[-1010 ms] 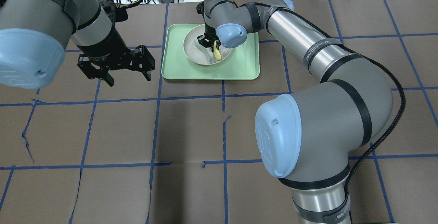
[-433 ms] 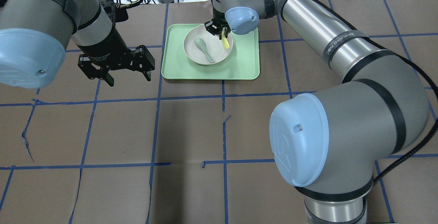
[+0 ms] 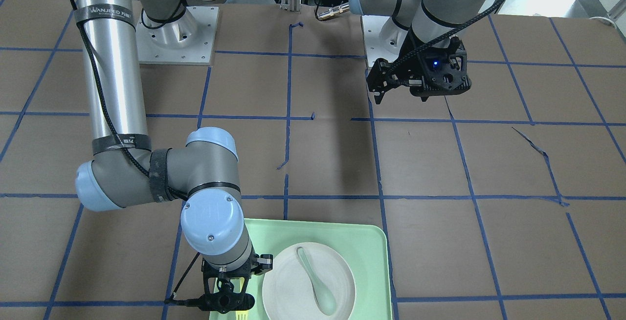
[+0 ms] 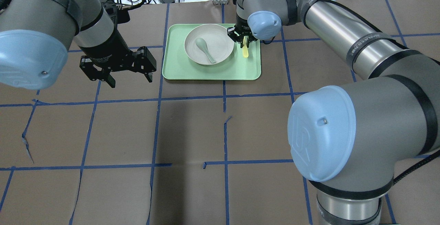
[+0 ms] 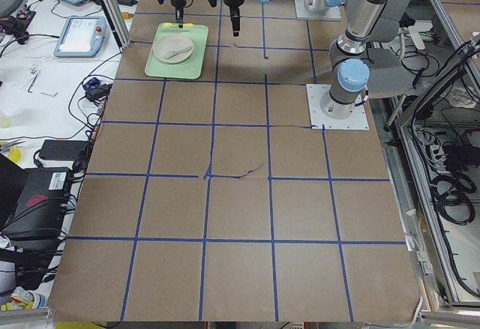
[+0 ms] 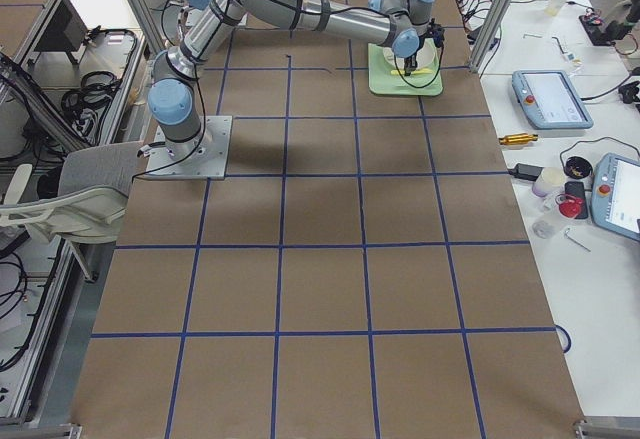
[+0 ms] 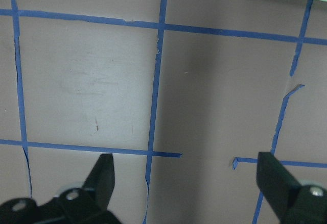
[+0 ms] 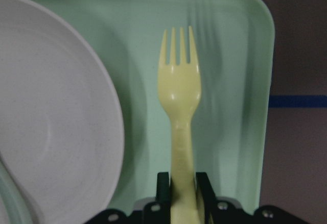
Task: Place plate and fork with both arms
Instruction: 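Lift the yellow fork out and set it on the tray beside the plate, then open the right gripper and raise it away from the tray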
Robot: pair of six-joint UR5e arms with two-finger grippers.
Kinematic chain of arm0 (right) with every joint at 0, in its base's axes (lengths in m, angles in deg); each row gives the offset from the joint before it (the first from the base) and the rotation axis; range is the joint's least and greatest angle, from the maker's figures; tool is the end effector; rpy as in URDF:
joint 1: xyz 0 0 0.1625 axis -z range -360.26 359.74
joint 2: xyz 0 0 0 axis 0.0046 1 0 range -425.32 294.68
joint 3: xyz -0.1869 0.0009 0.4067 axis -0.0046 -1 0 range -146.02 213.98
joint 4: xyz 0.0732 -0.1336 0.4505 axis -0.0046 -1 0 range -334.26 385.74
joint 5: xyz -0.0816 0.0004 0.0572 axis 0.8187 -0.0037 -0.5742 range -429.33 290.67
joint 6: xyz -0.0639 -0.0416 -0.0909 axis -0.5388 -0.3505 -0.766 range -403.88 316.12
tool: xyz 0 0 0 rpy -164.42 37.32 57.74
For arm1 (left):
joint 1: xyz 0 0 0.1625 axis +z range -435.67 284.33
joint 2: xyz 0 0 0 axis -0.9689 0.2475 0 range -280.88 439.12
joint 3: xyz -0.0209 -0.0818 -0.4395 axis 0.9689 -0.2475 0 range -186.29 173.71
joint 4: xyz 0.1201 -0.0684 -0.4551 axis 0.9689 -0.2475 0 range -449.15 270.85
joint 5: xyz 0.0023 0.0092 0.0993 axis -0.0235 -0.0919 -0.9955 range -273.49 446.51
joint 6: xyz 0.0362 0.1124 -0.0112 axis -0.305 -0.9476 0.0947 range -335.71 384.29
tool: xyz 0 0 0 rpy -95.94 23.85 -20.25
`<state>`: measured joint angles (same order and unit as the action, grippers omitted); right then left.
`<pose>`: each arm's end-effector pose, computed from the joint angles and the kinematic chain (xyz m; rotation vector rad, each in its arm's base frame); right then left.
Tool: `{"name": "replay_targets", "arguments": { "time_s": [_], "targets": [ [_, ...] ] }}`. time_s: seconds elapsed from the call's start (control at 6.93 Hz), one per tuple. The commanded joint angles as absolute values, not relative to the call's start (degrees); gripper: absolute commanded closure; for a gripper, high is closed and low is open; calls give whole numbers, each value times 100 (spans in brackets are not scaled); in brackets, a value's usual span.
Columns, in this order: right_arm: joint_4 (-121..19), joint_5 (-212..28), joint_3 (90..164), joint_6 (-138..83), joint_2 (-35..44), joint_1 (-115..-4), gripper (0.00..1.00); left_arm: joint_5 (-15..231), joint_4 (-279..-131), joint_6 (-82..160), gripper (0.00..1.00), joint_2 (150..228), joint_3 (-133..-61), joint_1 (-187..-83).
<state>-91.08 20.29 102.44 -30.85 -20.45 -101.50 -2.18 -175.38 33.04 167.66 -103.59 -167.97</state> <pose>0.2955 -0.7995 0.1828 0.0485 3.1218 -0.0840 -0.1575 -0.5323 0.4413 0.1761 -3.1167 -0.0596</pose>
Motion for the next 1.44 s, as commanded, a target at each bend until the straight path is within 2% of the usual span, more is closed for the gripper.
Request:
{"name": "replay_targets", "arguments": {
  "time_s": [0.0,0.14,0.29,0.43,0.87,1.3],
  "targets": [
    [-9229,2014,10578,-2745,-2059,-10134,89,-218,-17493,3300,0,16762,-10411,-16795],
    [-9360,1979,10587,-2823,-2032,-10134,2,-218,-17493,3308,0,16763,-10411,-16804],
    [-9344,2022,10561,-3015,-1858,-10134,0,-218,-17493,3300,0,16763,-10411,-16804],
    [-8874,2075,10648,-3130,-1291,-10081,0,-218,-17493,3308,0,16763,-10403,-16804],
    [-6239,2128,10902,-3254,783,-9686,0,-218,-17493,3317,0,16754,-10411,-16822],
    [-6423,2287,12191,-3342,2236,-9642,0,-218,-17493,3343,0,16745,-10472,-16909]
  ]
}}
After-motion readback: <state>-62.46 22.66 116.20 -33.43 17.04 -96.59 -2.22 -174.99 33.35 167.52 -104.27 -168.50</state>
